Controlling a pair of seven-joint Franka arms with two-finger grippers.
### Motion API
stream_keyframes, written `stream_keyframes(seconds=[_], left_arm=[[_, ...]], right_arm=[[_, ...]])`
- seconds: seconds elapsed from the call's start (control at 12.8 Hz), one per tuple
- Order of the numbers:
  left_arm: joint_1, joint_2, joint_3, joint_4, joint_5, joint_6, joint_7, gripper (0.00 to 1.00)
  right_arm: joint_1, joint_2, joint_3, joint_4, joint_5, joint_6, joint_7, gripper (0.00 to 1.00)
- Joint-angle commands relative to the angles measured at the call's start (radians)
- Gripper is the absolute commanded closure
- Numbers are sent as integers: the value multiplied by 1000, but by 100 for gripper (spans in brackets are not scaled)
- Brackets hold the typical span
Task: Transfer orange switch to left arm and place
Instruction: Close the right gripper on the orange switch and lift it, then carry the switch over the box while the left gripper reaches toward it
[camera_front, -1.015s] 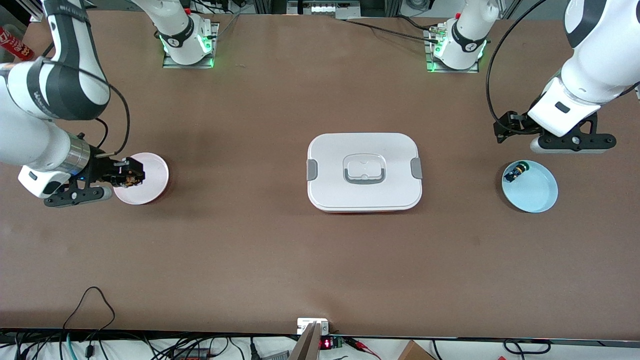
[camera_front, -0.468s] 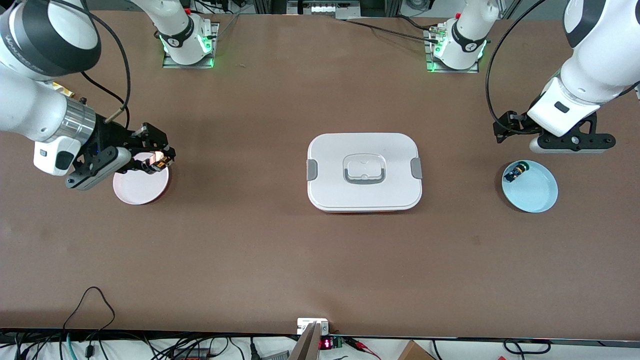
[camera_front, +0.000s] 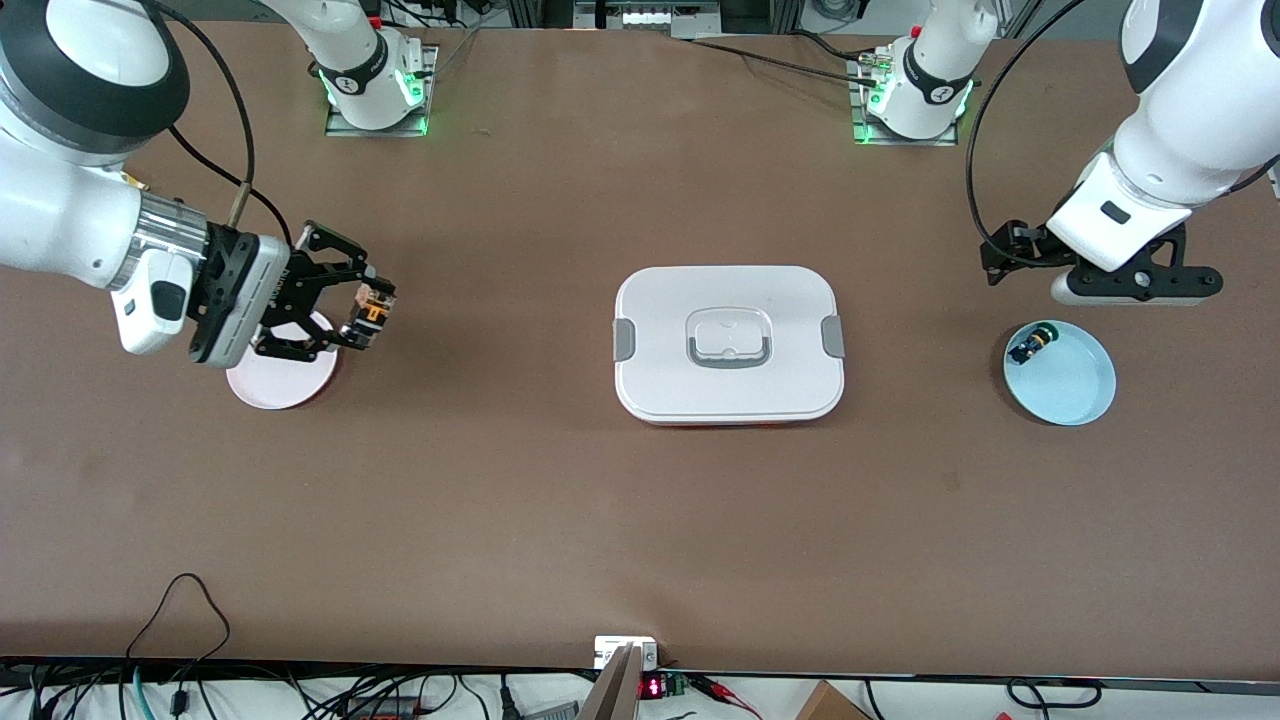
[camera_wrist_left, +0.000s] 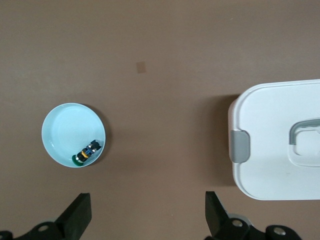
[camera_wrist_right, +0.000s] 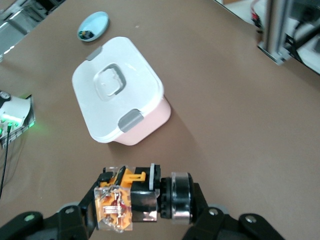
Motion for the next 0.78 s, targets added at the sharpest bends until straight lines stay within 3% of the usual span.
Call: stream_keyframes(seconds=[0.0,0.16,0.39,0.7], left_arm=[[-20,36,-6,68,-151,-32,-11,0],[-20,44,-10,75,-285,-32,-8,0],[-22,48,-8,84,-598,-99,-5,0],[-25,108,-40,84,-968,-110,-2,0]], right_arm=[[36,14,0,-10,130,13,-137,74],[55,36,0,-13,245,14,-242,77],[98,76,0,-17,417,17,-380,77],[174,163,0,-29,728,40,-653,77]])
